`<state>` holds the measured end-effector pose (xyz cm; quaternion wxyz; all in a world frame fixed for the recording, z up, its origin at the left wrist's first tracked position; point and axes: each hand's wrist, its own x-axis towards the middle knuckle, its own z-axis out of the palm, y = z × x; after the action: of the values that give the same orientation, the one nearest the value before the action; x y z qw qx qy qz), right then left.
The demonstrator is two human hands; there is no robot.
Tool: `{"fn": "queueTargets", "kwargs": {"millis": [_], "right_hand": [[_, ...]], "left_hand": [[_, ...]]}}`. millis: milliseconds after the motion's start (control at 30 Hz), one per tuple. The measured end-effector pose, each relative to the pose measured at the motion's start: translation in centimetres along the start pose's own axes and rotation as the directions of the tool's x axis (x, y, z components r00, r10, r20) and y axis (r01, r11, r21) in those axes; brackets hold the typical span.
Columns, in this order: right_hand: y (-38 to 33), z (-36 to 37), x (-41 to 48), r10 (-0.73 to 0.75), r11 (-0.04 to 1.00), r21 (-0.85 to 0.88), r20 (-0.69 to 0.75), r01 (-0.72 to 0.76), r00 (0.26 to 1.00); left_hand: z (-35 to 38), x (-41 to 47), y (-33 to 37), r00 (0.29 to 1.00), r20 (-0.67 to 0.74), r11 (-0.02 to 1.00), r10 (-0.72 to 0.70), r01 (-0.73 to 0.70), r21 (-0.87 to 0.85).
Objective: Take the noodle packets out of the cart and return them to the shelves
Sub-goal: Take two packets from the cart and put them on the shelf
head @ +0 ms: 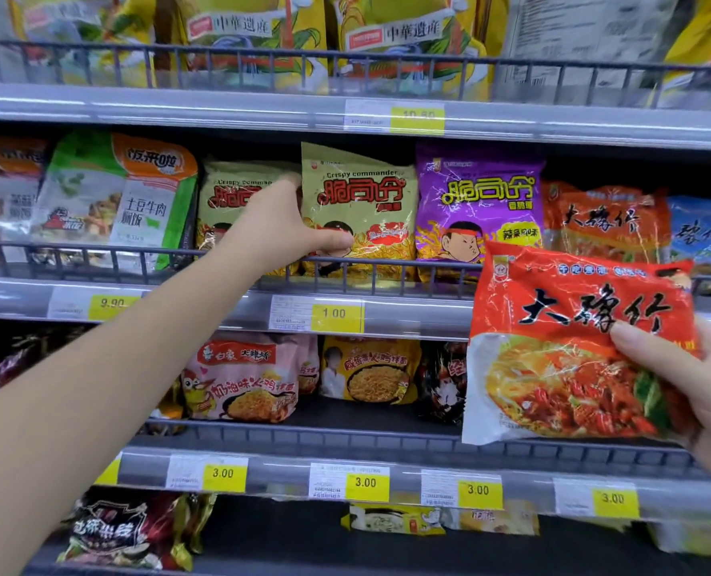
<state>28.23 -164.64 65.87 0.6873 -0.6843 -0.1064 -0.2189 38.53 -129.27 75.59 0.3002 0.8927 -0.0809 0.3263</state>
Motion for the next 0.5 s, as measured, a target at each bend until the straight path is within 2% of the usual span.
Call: {"fn": "queueTargets", "kwargs": {"millis": [133, 300, 400, 500], "right_hand": [[-0.3, 0.0, 0.0, 0.006, 1.0, -0.003, 0.008, -0.006, 1.0], [-0.5, 0.2, 0.0, 0.011, 1.0, 0.001, 0.023, -0.011, 1.0], [-0.9, 0.4, 0.0, 0.015, 1.0, 0.004, 0.052, -0.016, 0.999], [-1.3, 0.7, 0.3, 0.008, 1.0, -0.01, 0.069, -0.007, 0.998]], "left_hand": [[0.3, -0.4, -0.2, 0.993, -0.118, 1.0, 0.012, -0.016, -0.025], [0.1, -1.9, 0.1, 0.963, -0.248, 0.992, 0.108, -0.121, -0.04], [0.3, -4.4, 0.9, 0.909, -0.36, 0.97, 0.212, -0.24, -0.035], [1.3, -7.4, 3.3, 0.874, -0.344, 0.907, 0.344, -0.404, -0.121]]}}
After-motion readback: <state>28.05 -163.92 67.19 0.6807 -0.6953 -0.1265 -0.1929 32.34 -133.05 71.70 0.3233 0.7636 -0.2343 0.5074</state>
